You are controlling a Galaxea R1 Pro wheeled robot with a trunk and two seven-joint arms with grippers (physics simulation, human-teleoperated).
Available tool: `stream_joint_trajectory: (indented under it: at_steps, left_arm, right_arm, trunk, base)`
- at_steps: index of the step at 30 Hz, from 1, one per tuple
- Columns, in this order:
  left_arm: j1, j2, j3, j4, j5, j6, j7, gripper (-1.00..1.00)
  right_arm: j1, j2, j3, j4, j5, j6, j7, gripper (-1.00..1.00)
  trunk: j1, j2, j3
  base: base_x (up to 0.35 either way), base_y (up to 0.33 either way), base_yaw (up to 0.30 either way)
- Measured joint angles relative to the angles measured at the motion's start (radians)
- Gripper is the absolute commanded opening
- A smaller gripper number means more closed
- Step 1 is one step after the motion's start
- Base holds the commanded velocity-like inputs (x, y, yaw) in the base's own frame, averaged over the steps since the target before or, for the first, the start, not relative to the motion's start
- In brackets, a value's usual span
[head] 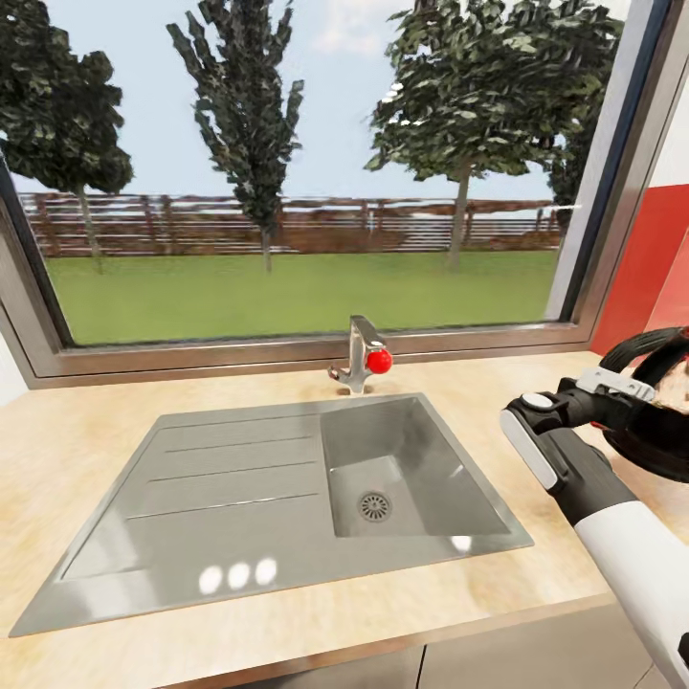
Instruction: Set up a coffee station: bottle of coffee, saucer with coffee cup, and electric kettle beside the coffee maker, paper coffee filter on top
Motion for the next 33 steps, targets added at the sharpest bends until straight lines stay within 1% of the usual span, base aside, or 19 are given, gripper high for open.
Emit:
stream_joint_trajectory:
  at_steps: [4, 6, 8, 10, 12, 13, 14, 15, 17, 20, 21, 24, 25, 27, 28, 29, 30, 31, 33]
  left_arm:
    - [0.000, 0.000, 0.000, 0.000, 0.000, 0.000, 0.000, 1.00]
    - [0.000, 0.000, 0.000, 0.000, 0.000, 0.000, 0.000, 1.00]
    - [-0.001, 0.000, 0.000, 0.000, 0.000, 0.000, 0.000, 1.00]
    - [-0.001, 0.000, 0.000, 0.000, 0.000, 0.000, 0.000, 1.00]
    - [0.000, 0.000, 0.000, 0.000, 0.000, 0.000, 0.000, 1.00]
    - [0.000, 0.000, 0.000, 0.000, 0.000, 0.000, 0.000, 1.00]
    - [0.000, 0.000, 0.000, 0.000, 0.000, 0.000, 0.000, 1.00]
    - [-0.001, 0.000, 0.000, 0.000, 0.000, 0.000, 0.000, 1.00]
    - [-0.001, 0.000, 0.000, 0.000, 0.000, 0.000, 0.000, 1.00]
    - [-0.001, 0.000, 0.000, 0.000, 0.000, 0.000, 0.000, 1.00]
    - [-0.001, 0.000, 0.000, 0.000, 0.000, 0.000, 0.000, 1.00]
    - [0.000, -0.001, 0.000, 0.000, 0.000, 0.000, 0.000, 1.00]
    - [-0.001, -0.001, 0.000, 0.000, 0.000, 0.000, 0.000, 1.00]
    - [0.000, -0.002, 0.000, 0.000, 0.000, 0.000, 0.000, 1.00]
    - [-0.001, -0.002, 0.000, 0.000, 0.000, 0.000, -0.001, 1.00]
    - [0.000, -0.003, 0.000, 0.000, 0.000, 0.000, -0.001, 1.00]
    - [-0.001, -0.003, 0.000, 0.000, 0.000, 0.000, -0.001, 1.00]
    - [-0.001, -0.003, 0.000, 0.000, 0.000, 0.000, -0.001, 1.00]
    - [0.000, -0.003, 0.000, 0.000, 0.000, 0.000, -0.001, 1.00]
  right_arm:
    - [0.000, 0.000, 0.001, -0.033, -0.001, 0.002, 0.011, -1.00]
    - [0.000, 0.000, 0.001, -0.063, -0.002, 0.010, 0.035, -1.00]
    - [0.001, 0.000, 0.003, -0.106, -0.003, 0.035, 0.085, -1.00]
    - [0.001, 0.000, 0.002, -0.123, -0.004, 0.044, 0.113, -1.00]
    - [0.001, 0.000, 0.004, -0.139, -0.007, 0.051, 0.172, -1.00]
    - [0.001, 0.000, 0.003, -0.141, -0.006, 0.054, 0.185, -1.00]
    - [0.001, 0.000, 0.005, -0.147, -0.006, 0.056, 0.244, -1.00]
    - [0.002, 0.000, 0.005, -0.148, -0.009, 0.057, 0.269, -1.00]
    - [0.001, 0.000, 0.004, -0.150, -0.007, 0.059, 0.292, -1.00]
    - [0.001, 0.000, 0.005, -0.158, -0.007, 0.060, 0.346, -1.00]
    - [0.001, 0.000, 0.006, -0.163, -0.008, 0.059, 0.375, -1.00]
    - [0.001, 0.000, 0.007, -0.168, -0.009, 0.062, 0.421, -1.00]
    - [0.001, 0.000, 0.008, -0.170, -0.010, 0.060, 0.453, -1.00]
    - [0.001, 0.000, 0.008, -0.171, -0.009, 0.062, 0.493, -1.00]
    - [0.001, 0.000, 0.010, -0.172, -0.011, 0.059, 0.538, -1.00]
    - [0.001, 0.000, 0.009, -0.172, -0.010, 0.060, 0.615, -1.00]
    - [0.002, 0.000, 0.009, -0.172, -0.013, 0.061, 0.644, -1.00]
    - [0.001, 0.000, 0.009, -0.173, -0.008, 0.062, 0.690, -1.00]
    - [0.001, 0.000, 0.008, -0.173, -0.008, 0.063, 0.749, -1.00]
  trunk:
    - [0.000, 0.000, 0.000]
    - [0.000, 0.000, 0.000]
    - [0.000, 0.000, 0.000]
    - [0.000, 0.000, 0.000]
    - [0.000, 0.000, 0.000]
    - [0.000, 0.000, 0.000]
    - [0.000, 0.000, 0.000]
    - [0.000, 0.000, 0.000]
    - [0.000, 0.000, 0.000]
    - [0.000, 0.000, 0.000]
    - [0.000, 0.000, 0.000]
    - [0.000, 0.000, 0.000]
    - [0.000, 0.000, 0.000]
    - [0.000, 0.000, 0.000]
    - [0.000, 0.000, 0.000]
    - [0.000, 0.000, 0.000]
    - [0.000, 0.000, 0.000]
    - [0.000, 0.000, 0.000]
    - [0.000, 0.000, 0.000]
  base:
    - [0.000, 0.000, 0.000]
    - [0.000, 0.000, 0.000]
    - [0.000, 0.000, 0.000]
    - [0.000, 0.000, 0.000]
    - [0.000, 0.000, 0.000]
    - [0.000, 0.000, 0.000]
    - [0.000, 0.000, 0.000]
    - [0.000, 0.000, 0.000]
    - [0.000, 0.000, 0.000]
    - [0.000, 0.000, 0.000]
    - [0.000, 0.000, 0.000]
    - [0.000, 0.000, 0.000]
    - [0.000, 0.000, 0.000]
    - [0.000, 0.000, 0.000]
    - [0.000, 0.000, 0.000]
    - [0.000, 0.000, 0.000]
    - [0.000, 0.000, 0.000]
    - [0.000, 0.000, 0.000]
    - [0.000, 0.000, 0.000]
